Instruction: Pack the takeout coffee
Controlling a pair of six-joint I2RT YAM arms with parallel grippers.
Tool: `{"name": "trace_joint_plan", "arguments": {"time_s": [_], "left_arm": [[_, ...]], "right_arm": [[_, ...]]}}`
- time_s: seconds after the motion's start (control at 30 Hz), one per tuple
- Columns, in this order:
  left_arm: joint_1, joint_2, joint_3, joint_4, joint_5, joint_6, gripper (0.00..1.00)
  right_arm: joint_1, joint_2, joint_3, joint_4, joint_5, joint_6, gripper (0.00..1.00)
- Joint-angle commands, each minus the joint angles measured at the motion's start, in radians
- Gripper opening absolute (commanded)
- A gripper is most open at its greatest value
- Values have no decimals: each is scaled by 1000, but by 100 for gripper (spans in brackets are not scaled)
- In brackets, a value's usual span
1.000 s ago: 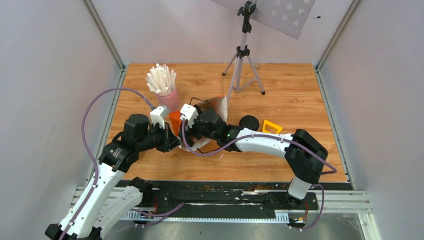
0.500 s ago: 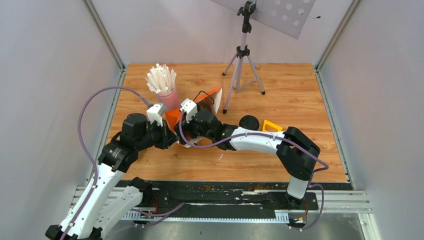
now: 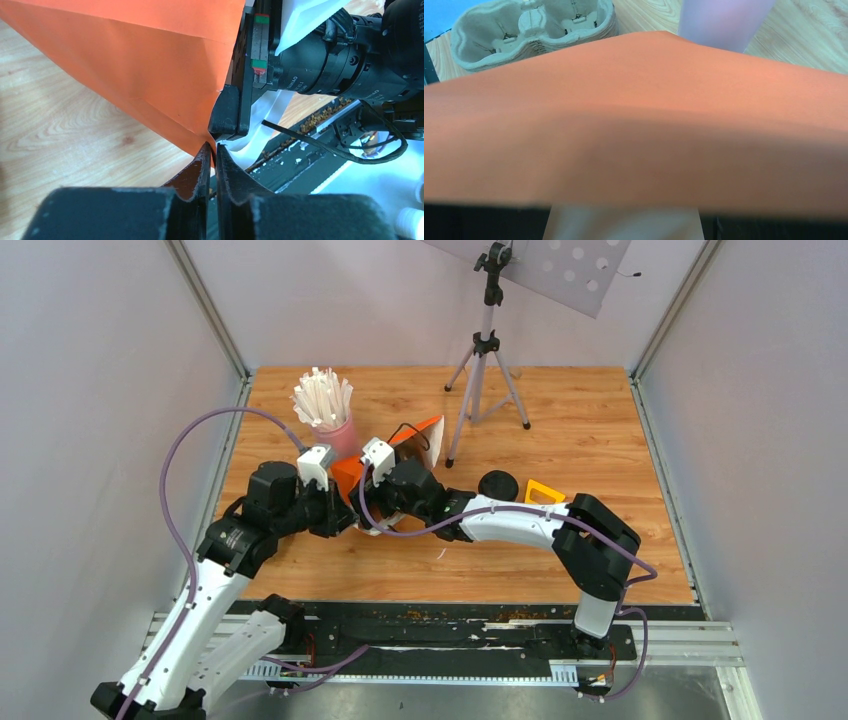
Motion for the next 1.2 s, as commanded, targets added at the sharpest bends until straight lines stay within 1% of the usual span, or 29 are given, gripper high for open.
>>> {"name": "trace_joint_plan", "arguments": {"time_s": [0.0,0.1,0.27,0.37,0.4,0.47,0.53,0.6,0.67,0.83,0.93,1.03,1.17], "left_arm": [[-12,32,86,-63,12,-2,17],[-12,52,124,-79,2,-21,19],[-12,57,172,-104,-74,-50,29],[-12,62,206,-128,-134,-62,34],[-12,63,214,-124,-141,-65,37],[-12,64,231,-114,-150,-74,39],[-13,77,247,-95,-141,-68,42],[-12,98,270,-80,-109,-39,46],[-12,127,298,-92,-97,-2,50],[-12,186,338,-128,-119,53,54],[-12,200,333,-111,-109,54,58],[-12,205,317,-90,-79,46,63],[-12,210,307,-74,-79,33,65]], "right_arm": [[-14,10,-13,-46,6,-14,94],[-14,-2,-32,-44,-9,-38,91],[-14,-28,-60,-25,-16,-52,87],[-14,-43,-64,-21,-12,-65,84],[-14,-49,-66,-19,-13,-70,82],[-14,-52,-66,-18,-24,-73,78],[-14,-55,-65,-20,-42,-106,70],[-14,-61,-70,-15,-69,-115,66],[-14,-74,-78,-4,-77,-118,64],[-14,-93,-95,26,-78,-138,59],[-14,-95,-86,27,-80,-143,57],[-14,-98,-75,26,-89,-150,53],[-13,-105,-60,12,-97,-165,49]]}}
